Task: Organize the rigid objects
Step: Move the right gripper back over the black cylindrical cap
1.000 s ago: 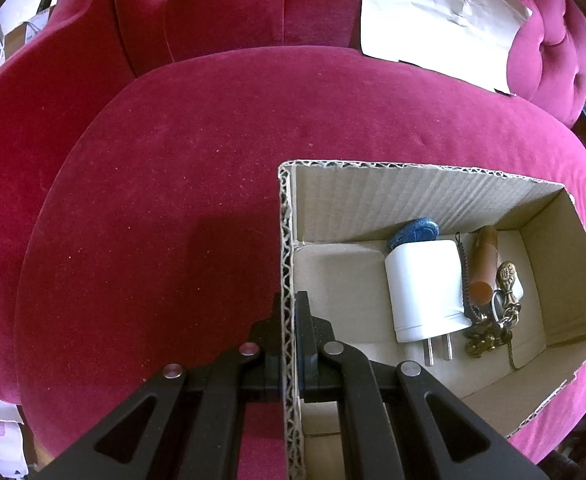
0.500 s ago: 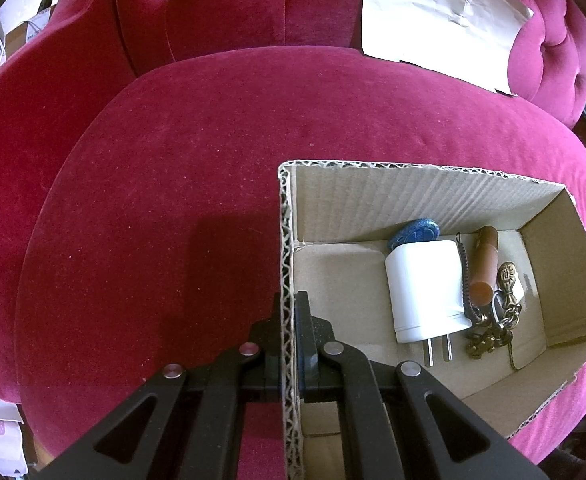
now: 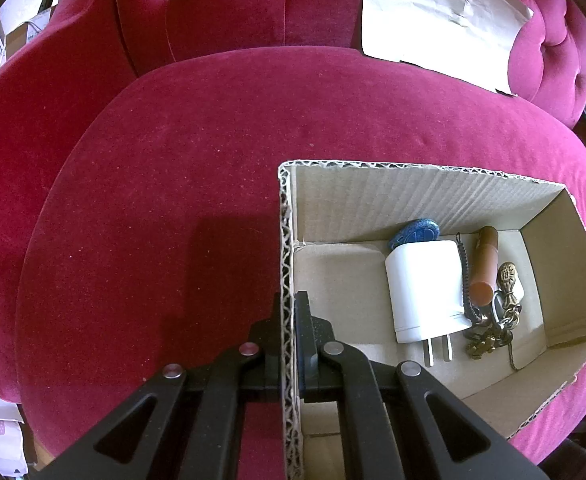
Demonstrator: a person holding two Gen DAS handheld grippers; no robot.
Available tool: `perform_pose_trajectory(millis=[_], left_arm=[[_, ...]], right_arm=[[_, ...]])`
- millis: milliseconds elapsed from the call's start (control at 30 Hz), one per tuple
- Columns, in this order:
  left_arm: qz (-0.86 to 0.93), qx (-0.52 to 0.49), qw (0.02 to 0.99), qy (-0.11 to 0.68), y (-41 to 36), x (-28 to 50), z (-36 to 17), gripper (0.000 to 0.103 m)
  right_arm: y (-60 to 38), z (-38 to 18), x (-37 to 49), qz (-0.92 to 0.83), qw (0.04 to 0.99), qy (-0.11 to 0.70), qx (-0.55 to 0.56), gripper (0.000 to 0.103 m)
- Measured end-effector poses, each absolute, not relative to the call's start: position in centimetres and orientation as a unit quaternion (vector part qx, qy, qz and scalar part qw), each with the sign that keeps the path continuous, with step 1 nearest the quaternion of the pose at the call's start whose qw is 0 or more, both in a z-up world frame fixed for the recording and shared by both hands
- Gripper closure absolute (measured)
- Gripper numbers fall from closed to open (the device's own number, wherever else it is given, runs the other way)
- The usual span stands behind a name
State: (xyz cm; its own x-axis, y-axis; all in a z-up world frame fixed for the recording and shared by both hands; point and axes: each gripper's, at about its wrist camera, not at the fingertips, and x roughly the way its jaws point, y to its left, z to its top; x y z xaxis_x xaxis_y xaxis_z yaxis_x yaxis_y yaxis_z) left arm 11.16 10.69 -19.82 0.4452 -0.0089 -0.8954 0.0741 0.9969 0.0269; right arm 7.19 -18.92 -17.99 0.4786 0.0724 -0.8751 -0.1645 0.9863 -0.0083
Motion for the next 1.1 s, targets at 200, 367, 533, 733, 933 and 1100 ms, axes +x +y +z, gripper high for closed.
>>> perform_pose_trajectory(millis=[200,367,533,733,933,1100], left_arm=[[-0.025,0.031,0.849,0.526,10.7,11.2,-19.8,0.1],[-0.024,0.032,0.849,0.526,10.6,11.1,-19.8,0.1],[-0.024,0.032,0.849,0.526,10.7,11.1,-19.8,0.1],[-0.025,0.032,0.849,0.527,10.6,11.1,-19.8,0.1],[-0.024,0.03,0.849,0.527,10.6,11.1,-19.8,0.1],[-0.024,0.03,0.849,0.527,10.6,11.2,-19.8,0.1]], right_arm=[[-19.2,-19.8,7.1,0.078,0.854,0.512,-0.053,0.0],[-19.2,-21.1,7.1,0.08,0.852,0.514,-0.064,0.0],[-19.0,-22.3,7.3,0.079,0.848,0.519,-0.066,0.0],[-18.6,-23.3,7.7,0.085,0.846,0.521,-0.068,0.0],[-18.6,-23.0,8.5,0.093,0.847,0.52,-0.059,0.001],[-17.9,-23.2,8.7,0.097,0.845,0.521,-0.071,0.012]])
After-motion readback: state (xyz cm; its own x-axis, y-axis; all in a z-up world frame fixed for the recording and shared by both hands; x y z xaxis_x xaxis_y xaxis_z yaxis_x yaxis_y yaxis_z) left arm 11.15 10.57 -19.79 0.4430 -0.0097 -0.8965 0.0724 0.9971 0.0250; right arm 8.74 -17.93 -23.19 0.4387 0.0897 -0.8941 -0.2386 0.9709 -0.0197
